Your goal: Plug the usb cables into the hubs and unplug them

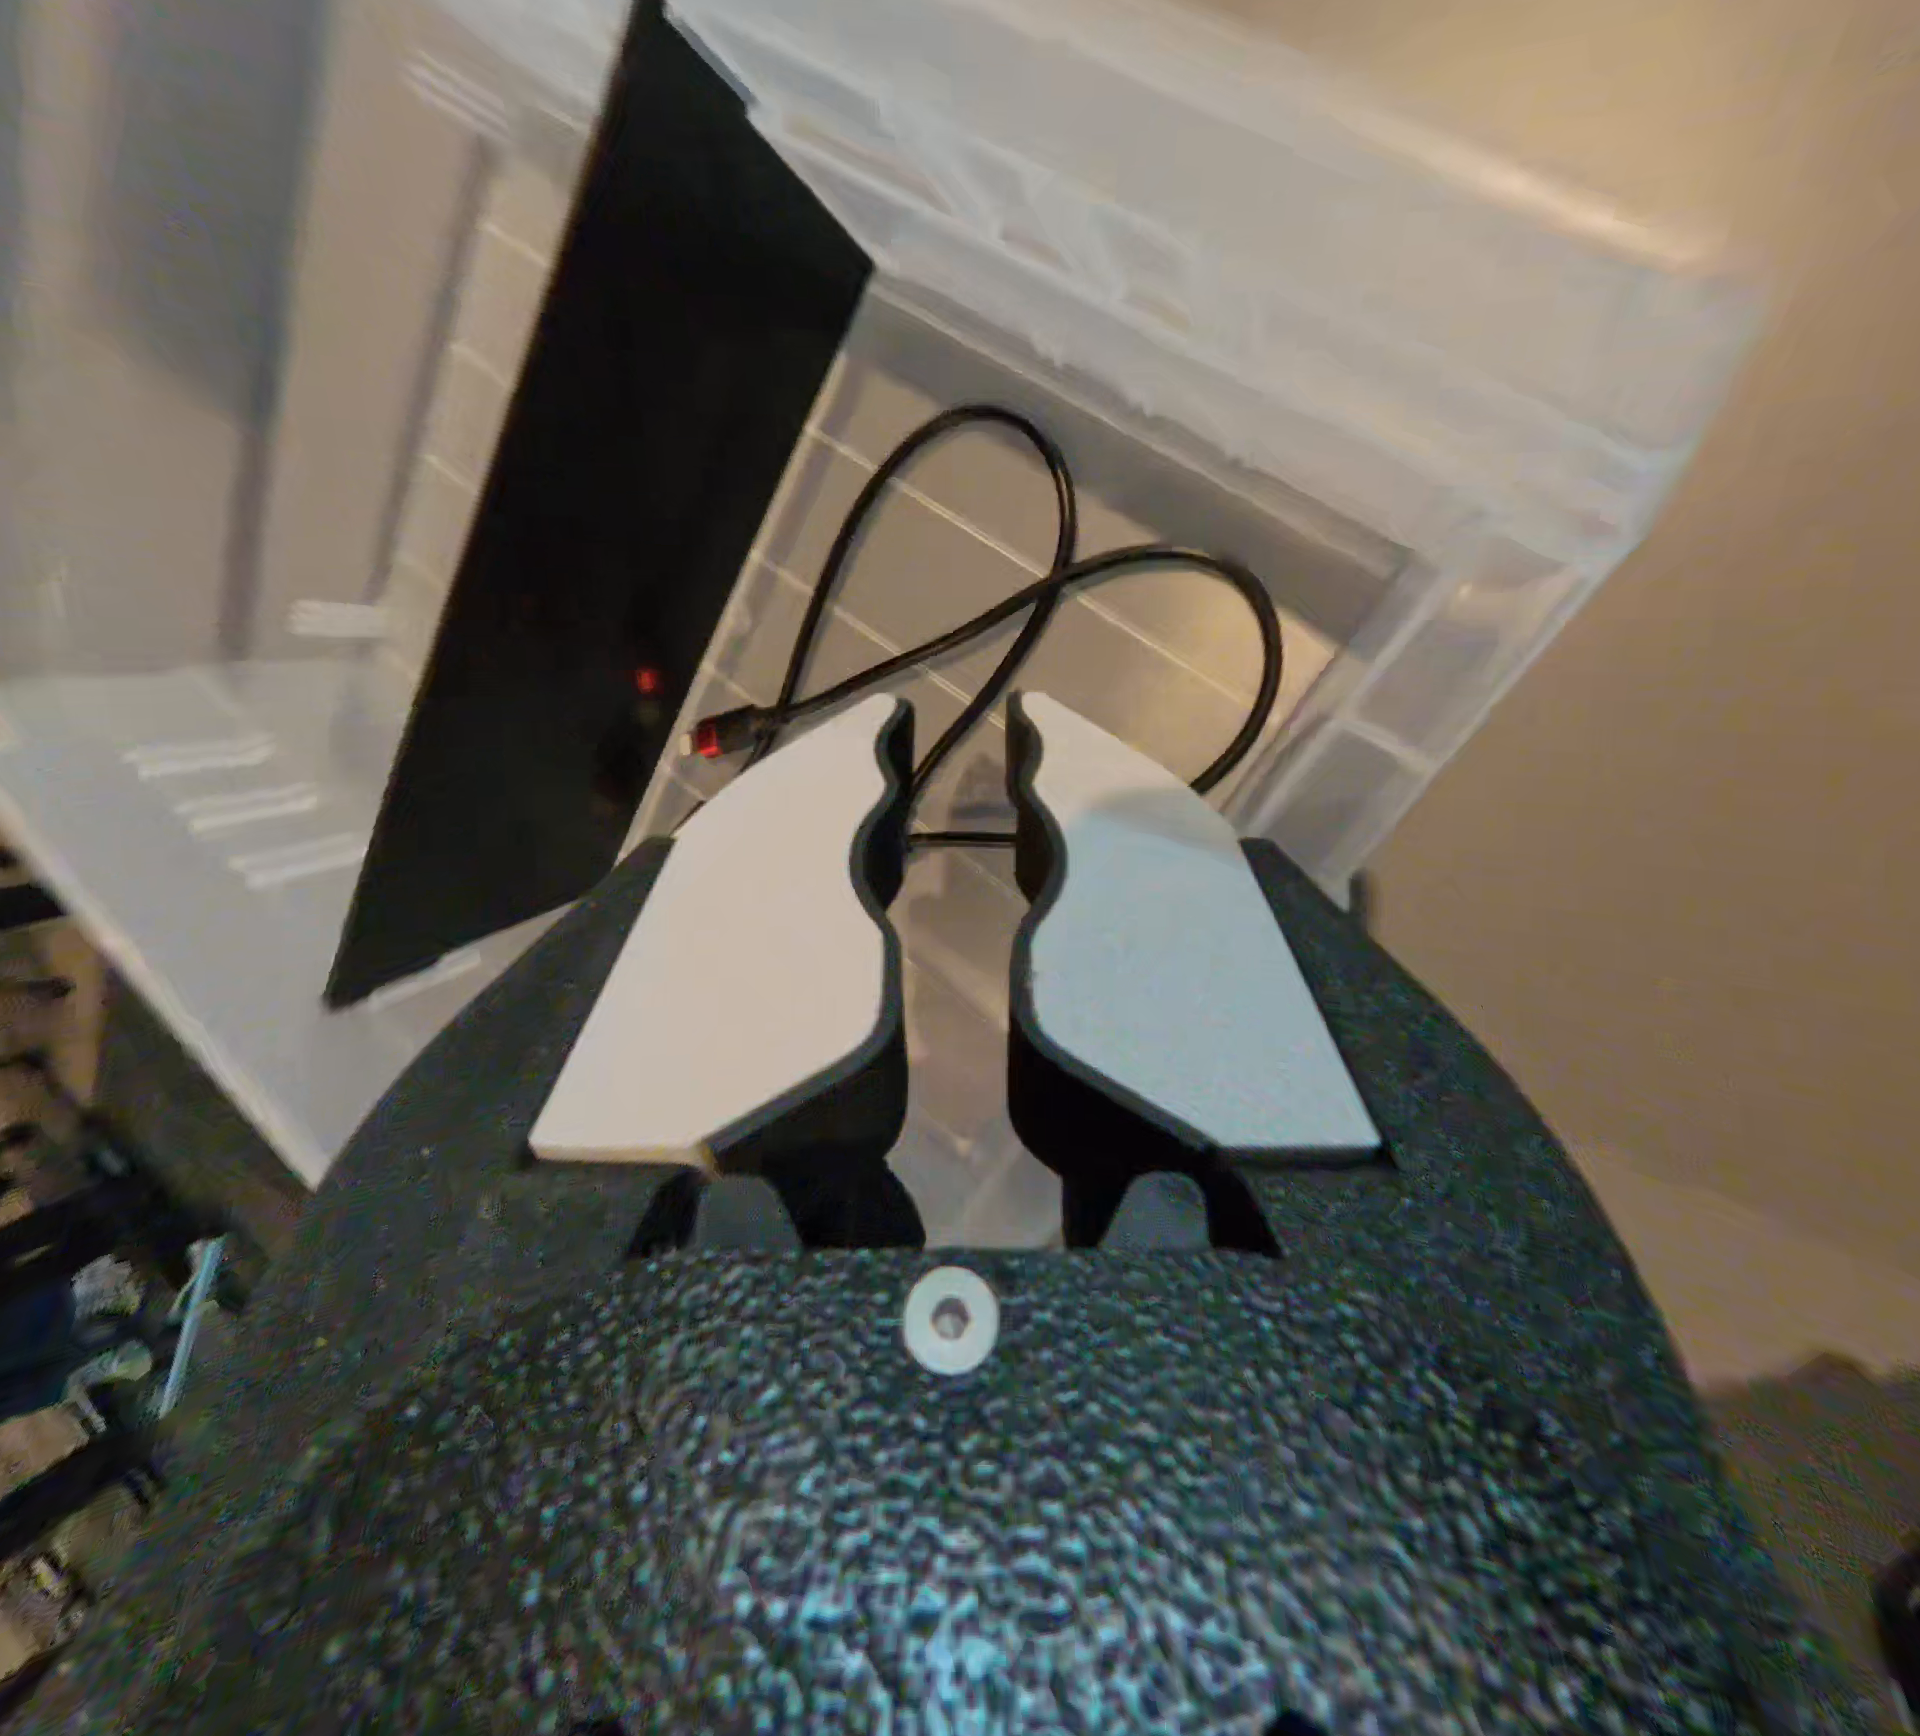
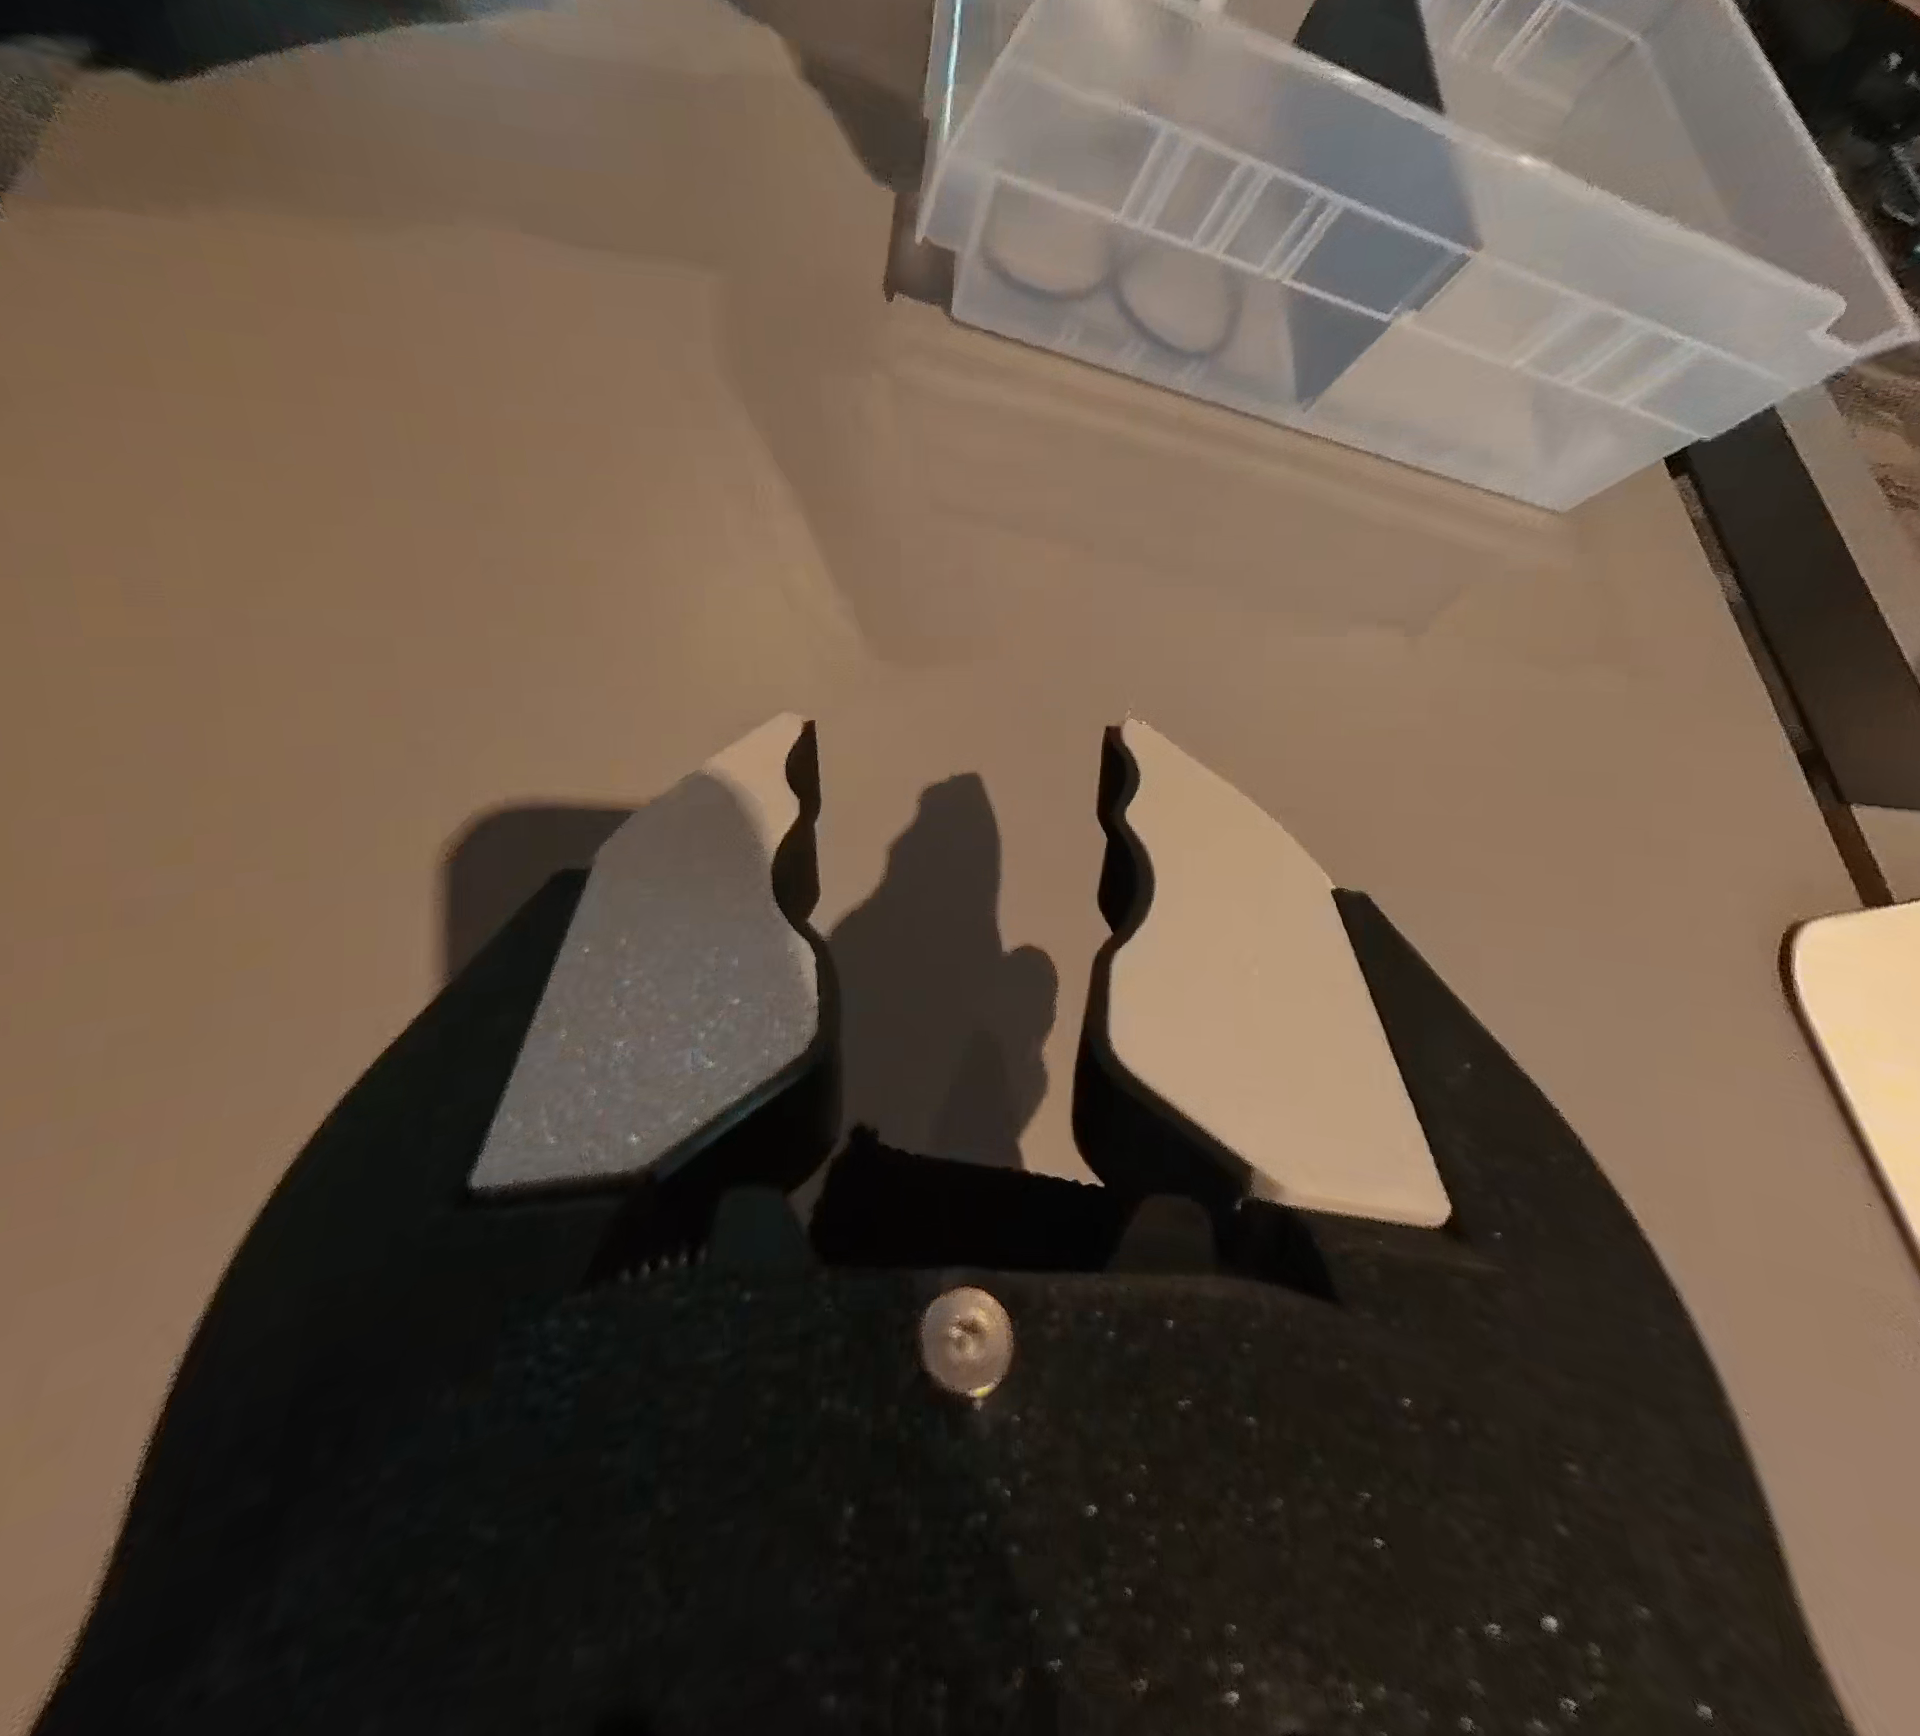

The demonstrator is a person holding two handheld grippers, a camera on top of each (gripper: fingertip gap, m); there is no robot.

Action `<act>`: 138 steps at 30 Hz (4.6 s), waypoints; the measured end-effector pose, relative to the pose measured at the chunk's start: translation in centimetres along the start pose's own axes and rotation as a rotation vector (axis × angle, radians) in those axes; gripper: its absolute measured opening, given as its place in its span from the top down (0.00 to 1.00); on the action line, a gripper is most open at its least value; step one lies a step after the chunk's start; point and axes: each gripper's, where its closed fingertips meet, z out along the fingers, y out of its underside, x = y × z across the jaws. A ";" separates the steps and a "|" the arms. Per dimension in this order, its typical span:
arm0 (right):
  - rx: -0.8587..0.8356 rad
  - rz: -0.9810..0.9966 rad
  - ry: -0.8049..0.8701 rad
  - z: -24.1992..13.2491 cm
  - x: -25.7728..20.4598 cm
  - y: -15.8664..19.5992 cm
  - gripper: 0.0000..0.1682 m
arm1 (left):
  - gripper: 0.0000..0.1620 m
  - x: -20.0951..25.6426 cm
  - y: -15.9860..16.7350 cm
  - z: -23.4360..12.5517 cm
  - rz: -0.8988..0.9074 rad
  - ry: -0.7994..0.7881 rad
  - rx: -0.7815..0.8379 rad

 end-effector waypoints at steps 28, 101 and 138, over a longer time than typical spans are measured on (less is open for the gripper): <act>0.025 0.132 -0.090 -4.3 -1.4 5.9 0.74 | 0.95 0.0 1.2 4.9 0.489 0.462 -0.236; 0.631 -0.032 0.352 -21.0 2.2 5.8 0.75 | 0.79 1.6 -35.3 -9.0 0.277 0.156 0.721; 0.631 0.181 0.209 -17.1 4.7 6.1 0.77 | 0.86 1.3 0.9 4.1 0.075 0.427 -0.145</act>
